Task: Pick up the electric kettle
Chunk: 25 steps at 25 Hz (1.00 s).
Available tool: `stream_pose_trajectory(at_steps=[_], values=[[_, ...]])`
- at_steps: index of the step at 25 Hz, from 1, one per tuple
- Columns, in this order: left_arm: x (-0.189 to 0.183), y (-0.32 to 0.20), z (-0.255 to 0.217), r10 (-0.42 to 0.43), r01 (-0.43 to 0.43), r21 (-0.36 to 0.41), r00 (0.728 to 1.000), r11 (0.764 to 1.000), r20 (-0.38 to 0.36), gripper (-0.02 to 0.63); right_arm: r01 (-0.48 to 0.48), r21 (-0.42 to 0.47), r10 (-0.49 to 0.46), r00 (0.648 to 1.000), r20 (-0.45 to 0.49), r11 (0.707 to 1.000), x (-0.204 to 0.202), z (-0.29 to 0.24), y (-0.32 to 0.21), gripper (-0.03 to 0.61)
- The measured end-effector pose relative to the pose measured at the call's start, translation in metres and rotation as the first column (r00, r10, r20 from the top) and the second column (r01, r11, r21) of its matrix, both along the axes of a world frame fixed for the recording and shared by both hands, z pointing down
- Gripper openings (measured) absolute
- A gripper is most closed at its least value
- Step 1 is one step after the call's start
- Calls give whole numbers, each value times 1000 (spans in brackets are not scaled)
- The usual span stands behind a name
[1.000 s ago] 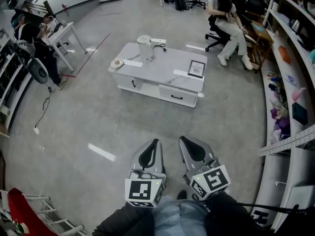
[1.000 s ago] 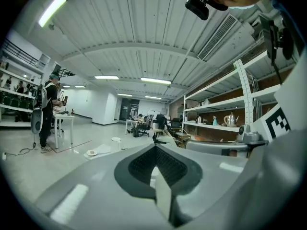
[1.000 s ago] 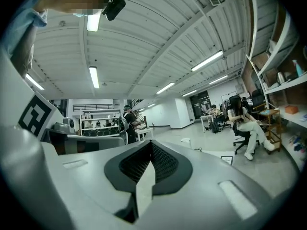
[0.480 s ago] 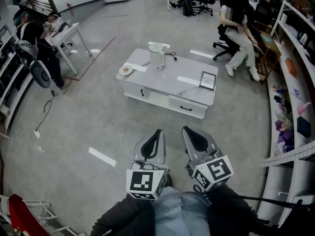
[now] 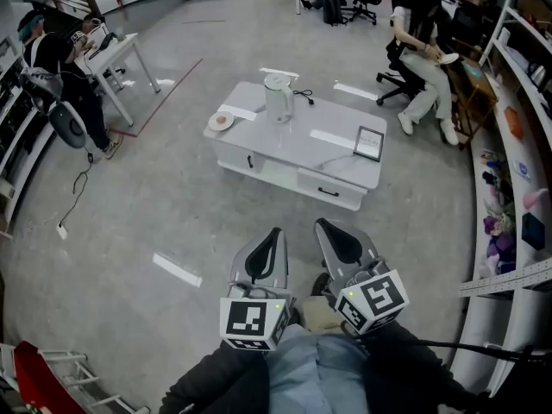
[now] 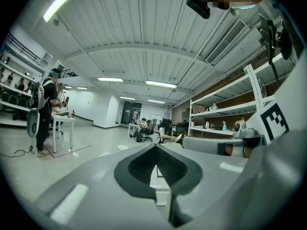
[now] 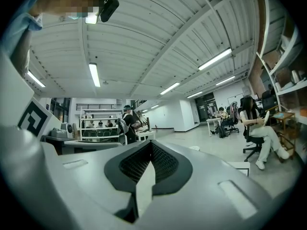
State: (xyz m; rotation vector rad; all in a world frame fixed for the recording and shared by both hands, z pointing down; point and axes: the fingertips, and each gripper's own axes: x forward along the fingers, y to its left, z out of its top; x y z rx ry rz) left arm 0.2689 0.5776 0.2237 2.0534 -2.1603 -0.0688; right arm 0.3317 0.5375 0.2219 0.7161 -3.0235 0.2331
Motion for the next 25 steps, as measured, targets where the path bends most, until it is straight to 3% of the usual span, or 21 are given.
stream_pose_trajectory(at_steps=[6,12,20,25], values=[[-10,-40,17,-16,16,-59,1000,998,10,6,17,-11,-18,1000,-13,1000,-14,16,-39,28],[-15,-113,28,6,-4,-128,1000,992,14,6,19,-19,-20,1000,-18,1000,-26,24,-108,28],[-13,-211,21,37,-32,-136,998,990,40,6,33,-35,-33,999,13,999,-35,22,-200,28],[-18,-244,12,31,-19,-143,996,990,83,6,63,-33,-61,997,51,997,-49,15,-236,28]])
